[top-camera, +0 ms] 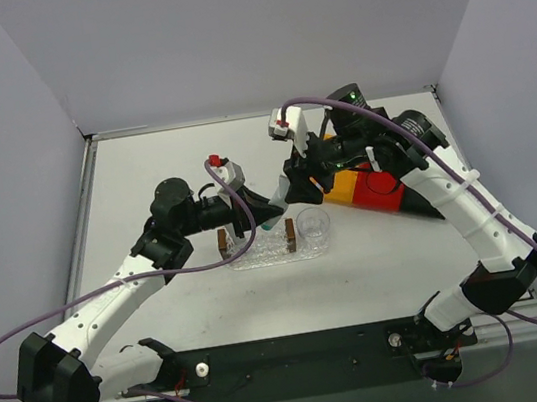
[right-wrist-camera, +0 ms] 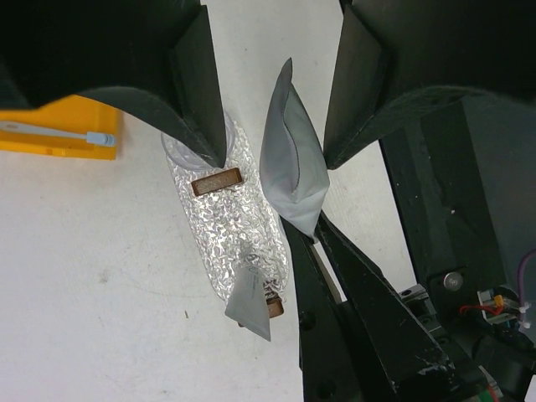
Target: Prepare toiletry sets of a toothbrush and toothpaste on the tray
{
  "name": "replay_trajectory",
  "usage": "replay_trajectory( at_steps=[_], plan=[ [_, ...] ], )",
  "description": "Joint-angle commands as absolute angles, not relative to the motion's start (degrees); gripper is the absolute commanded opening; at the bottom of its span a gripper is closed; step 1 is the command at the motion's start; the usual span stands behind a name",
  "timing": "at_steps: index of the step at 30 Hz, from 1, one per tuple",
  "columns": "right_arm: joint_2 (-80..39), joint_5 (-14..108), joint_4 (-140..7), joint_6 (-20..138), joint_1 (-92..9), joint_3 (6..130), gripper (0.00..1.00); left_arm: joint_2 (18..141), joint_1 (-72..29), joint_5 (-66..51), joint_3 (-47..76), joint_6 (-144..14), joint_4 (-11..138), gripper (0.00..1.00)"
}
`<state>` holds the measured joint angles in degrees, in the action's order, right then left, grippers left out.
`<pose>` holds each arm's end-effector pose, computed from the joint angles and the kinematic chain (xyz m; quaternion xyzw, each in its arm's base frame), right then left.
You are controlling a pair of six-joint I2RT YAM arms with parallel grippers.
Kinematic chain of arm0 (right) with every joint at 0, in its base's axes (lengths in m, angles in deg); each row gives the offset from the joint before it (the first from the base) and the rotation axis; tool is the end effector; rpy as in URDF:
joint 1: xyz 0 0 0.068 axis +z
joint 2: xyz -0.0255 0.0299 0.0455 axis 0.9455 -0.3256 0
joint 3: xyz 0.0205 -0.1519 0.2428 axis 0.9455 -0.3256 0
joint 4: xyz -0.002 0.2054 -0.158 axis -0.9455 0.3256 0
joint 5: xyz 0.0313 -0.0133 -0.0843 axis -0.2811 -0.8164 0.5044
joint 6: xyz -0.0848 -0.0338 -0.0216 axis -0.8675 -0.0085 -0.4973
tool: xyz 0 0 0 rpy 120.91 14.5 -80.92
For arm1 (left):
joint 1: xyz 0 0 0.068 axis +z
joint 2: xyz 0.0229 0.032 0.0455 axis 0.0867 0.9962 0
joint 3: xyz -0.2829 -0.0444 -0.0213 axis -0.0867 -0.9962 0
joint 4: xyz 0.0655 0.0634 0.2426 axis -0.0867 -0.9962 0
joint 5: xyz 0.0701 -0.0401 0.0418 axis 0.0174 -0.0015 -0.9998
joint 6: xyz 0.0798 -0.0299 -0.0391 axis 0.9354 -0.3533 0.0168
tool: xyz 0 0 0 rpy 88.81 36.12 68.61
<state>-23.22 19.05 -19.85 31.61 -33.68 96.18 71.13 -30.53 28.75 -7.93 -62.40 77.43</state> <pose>0.2278 0.2357 0.4635 -0.5339 0.6341 0.3312 0.4508 0.2049 -0.2188 0.3555 0.4109 0.5789 -0.4946 0.5014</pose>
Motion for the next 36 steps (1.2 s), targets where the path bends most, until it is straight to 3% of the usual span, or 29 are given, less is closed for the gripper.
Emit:
replay_trajectory(
  at_steps=[1, 11, 20, 22, 25, 26, 30, 36],
  plan=[
    [-24.25, 18.1, -21.48, 31.4, -32.95, 98.28, 0.44, 71.01, -30.45, 31.48, -7.43, -62.92, 82.89, 0.0],
    [-25.83, 17.92, -21.39, 31.4, -31.71, 99.33, 0.34, 71.01, -30.45, 32.18, -7.96, -62.48, 82.89, 0.0],
    [-26.09, 19.76, -21.47, 30.96, -30.84, 99.16, 0.02, 70.74, -30.45, 32.1, -8.13, -62.04, 82.36, 0.01],
    [-26.18, 21.43, -21.47, 30.78, -30.4, 99.07, 0.0, 70.4, -30.45, 31.13, -7.87, -61.43, 80.97, 0.09],
    [-26.44, 25.21, -21.39, 30.87, -30.04, 99.24, 0.0, 69.61, -30.1, 29.2, -7.78, -60.28, 79.03, 0.3],
    [-26.53, 26.26, -21.39, 30.96, -29.87, 99.24, 0.0, 69.34, -29.92, 28.5, -7.78, -60.28, 78.76, 0.42],
    [-27.32, 30.39, -21.39, 31.4, -29.52, 99.86, 0.0, 68.02, -28.78, 25.51, -7.96, -59.58, 77.27, 0.62],
    [-28.73, 33.3, -21.47, 31.75, -28.73, 100.74, 0.0, 66.53, -26.76, 22.7, -6.29, -57.57, 72.61, 0.68]
  ],
)
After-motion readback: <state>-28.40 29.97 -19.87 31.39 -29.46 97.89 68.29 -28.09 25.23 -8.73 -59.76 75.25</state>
